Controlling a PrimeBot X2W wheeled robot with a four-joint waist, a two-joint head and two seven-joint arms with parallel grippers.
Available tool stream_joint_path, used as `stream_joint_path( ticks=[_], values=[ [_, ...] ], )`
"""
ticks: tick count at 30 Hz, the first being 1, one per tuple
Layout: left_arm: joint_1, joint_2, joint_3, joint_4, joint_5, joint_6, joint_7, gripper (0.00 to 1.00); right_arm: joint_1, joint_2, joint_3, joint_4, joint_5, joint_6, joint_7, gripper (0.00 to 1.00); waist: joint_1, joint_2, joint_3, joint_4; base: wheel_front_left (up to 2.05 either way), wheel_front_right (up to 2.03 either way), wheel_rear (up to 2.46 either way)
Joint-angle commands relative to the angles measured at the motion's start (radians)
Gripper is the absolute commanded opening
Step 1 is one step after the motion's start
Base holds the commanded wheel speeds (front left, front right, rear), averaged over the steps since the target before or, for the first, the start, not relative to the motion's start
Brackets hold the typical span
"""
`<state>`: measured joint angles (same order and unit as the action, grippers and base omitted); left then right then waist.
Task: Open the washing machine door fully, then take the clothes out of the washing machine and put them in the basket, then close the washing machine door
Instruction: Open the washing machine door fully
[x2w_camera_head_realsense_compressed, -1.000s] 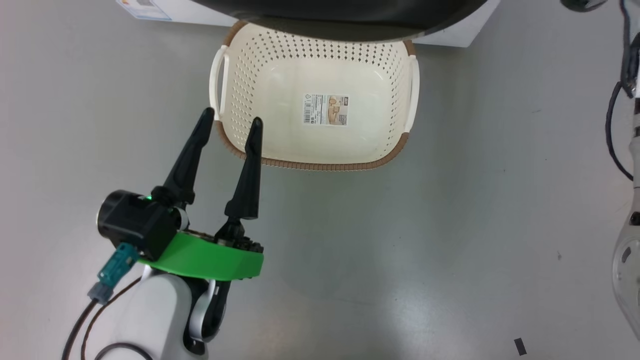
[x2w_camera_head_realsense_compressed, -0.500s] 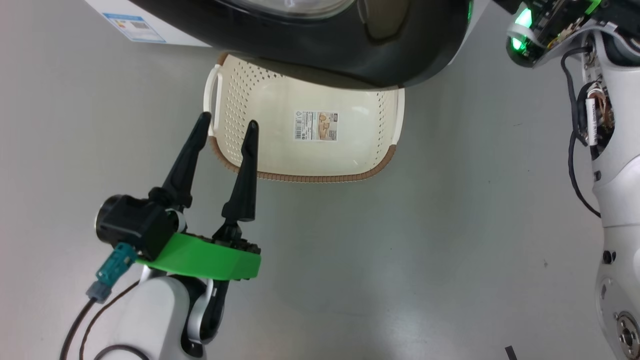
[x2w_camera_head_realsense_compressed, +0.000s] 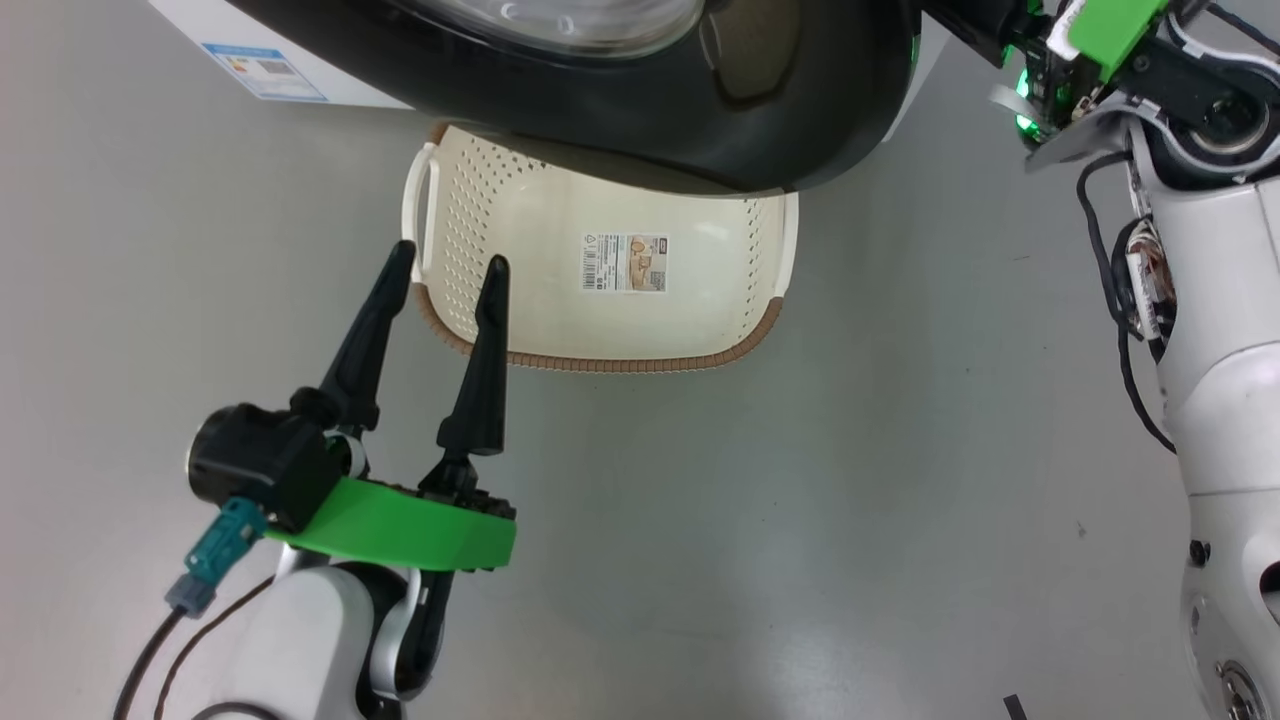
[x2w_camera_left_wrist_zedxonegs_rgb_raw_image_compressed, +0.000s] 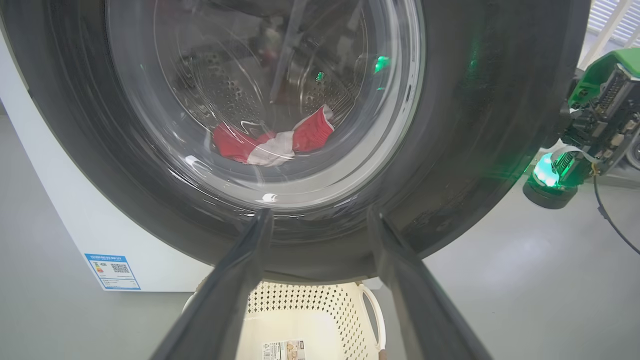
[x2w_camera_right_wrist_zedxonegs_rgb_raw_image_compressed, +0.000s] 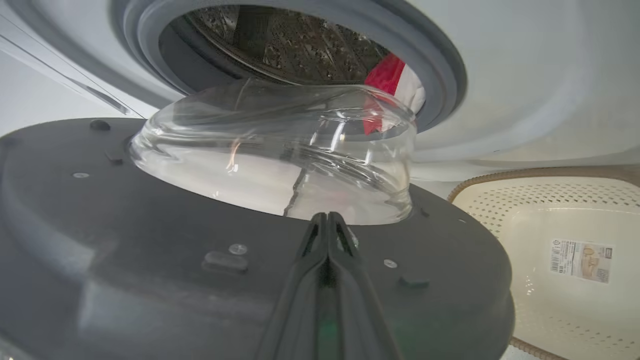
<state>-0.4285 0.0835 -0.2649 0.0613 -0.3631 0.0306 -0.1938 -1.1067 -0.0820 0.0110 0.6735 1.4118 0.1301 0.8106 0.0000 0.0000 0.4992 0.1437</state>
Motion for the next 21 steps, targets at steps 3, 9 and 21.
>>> stream_joint_path(
  ticks=[3, 9, 21],
  values=[
    [0.01, 0.029, 0.032, -0.036, -0.007, 0.008, 0.001, 1.0, 0.032, 0.012, 0.002, -0.06, -0.086, 0.001, -0.091, 1.0, 0.0, 0.0, 0.006, -0.006, 0.0, 0.0, 0.0],
    [0.001, 0.039, 0.038, -0.042, -0.01, 0.011, 0.0, 1.0, 0.109, -0.023, 0.038, -0.21, -0.281, 0.001, -0.245, 1.0, 0.0, 0.0, 0.012, -0.023, 0.0, 0.0, 0.0],
    [0.001, 0.058, 0.037, -0.051, -0.007, 0.018, -0.002, 1.0, 0.308, -0.126, 0.146, -0.453, -0.686, 0.001, -0.56, 1.0, 0.0, 0.0, 0.002, -0.067, 0.0, 0.0, 0.0]
  ],
)
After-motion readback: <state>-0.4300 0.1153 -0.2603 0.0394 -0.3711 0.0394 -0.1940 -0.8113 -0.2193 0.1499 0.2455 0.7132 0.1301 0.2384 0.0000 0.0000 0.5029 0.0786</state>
